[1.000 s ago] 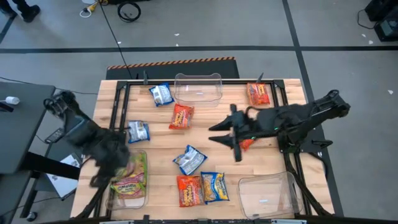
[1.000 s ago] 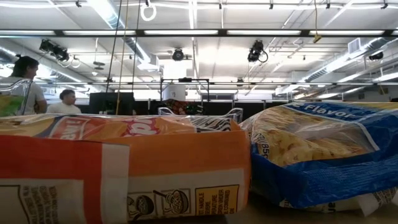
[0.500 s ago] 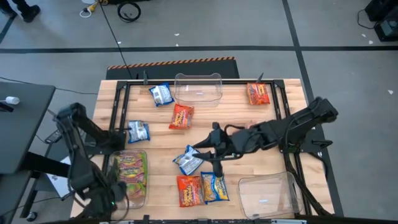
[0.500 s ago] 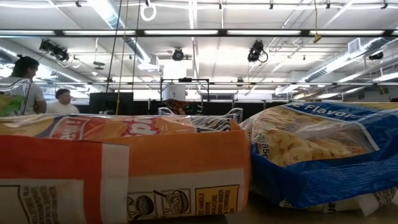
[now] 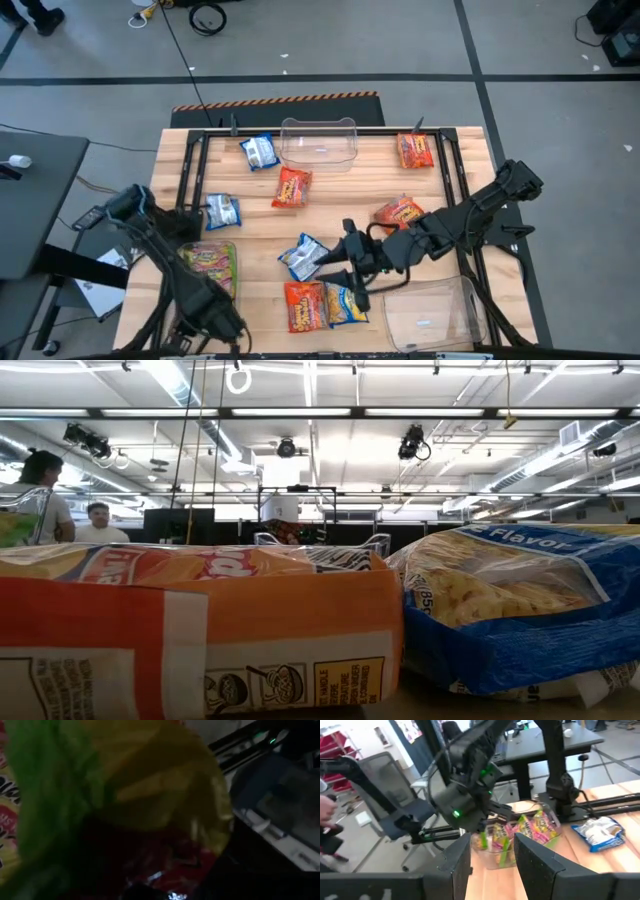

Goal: Sort Maruchan noodles
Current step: Put the green noodle pack into the bottom left transparent bin, then put the orange noodle pack into the top transparent bin

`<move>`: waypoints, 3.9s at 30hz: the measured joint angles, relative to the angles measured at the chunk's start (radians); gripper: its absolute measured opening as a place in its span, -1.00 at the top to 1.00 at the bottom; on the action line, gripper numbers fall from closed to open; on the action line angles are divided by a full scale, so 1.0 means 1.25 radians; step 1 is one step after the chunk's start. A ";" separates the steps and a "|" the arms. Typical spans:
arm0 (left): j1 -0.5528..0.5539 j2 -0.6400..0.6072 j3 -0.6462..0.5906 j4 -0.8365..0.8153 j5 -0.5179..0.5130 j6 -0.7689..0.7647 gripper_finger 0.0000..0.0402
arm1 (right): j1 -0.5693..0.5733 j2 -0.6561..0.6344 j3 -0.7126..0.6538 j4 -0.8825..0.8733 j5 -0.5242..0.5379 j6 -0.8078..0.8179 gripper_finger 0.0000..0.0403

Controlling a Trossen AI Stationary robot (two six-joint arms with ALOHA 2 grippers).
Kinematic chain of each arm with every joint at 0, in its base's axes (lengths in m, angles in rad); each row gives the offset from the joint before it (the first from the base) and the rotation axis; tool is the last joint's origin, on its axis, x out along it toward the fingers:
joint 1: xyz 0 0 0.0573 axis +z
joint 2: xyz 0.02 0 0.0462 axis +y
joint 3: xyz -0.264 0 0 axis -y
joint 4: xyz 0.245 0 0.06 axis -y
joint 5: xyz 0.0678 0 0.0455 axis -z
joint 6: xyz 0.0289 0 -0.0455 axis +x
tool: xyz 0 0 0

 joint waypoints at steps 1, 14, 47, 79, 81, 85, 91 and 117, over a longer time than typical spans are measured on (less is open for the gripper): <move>0.004 0.018 0.000 -0.016 0.005 0.023 0.80 | 0.007 0.000 0.000 -0.001 0.000 -0.001 0.23; 0.071 0.146 0.000 -0.024 0.042 0.146 0.75 | 0.115 -0.007 0.000 -0.044 -0.117 0.009 0.23; 0.604 -0.345 -0.254 0.348 -0.548 -0.275 -0.23 | 0.023 -0.146 0.000 -0.683 -0.087 0.101 0.23; 0.971 -0.144 -0.804 1.360 -0.513 -0.525 -0.22 | -0.189 -0.196 -0.128 -0.578 -0.128 0.190 -0.10; 0.971 -0.127 -0.804 1.395 -0.520 -0.527 -0.17 | -0.184 -0.196 -0.130 -0.571 -0.139 0.201 -0.10; 0.967 -0.104 -0.804 1.423 -0.542 -0.527 0.15 | -0.173 -0.197 -0.130 -0.561 -0.141 0.206 -0.09; 0.918 -0.108 -0.804 1.415 -0.600 -0.521 0.89 | -0.160 -0.215 -0.129 -0.556 -0.135 0.207 -0.08; 0.872 -0.179 -0.065 0.579 -0.804 -0.070 0.99 | 0.061 -0.249 -0.128 -0.562 0.083 0.388 0.00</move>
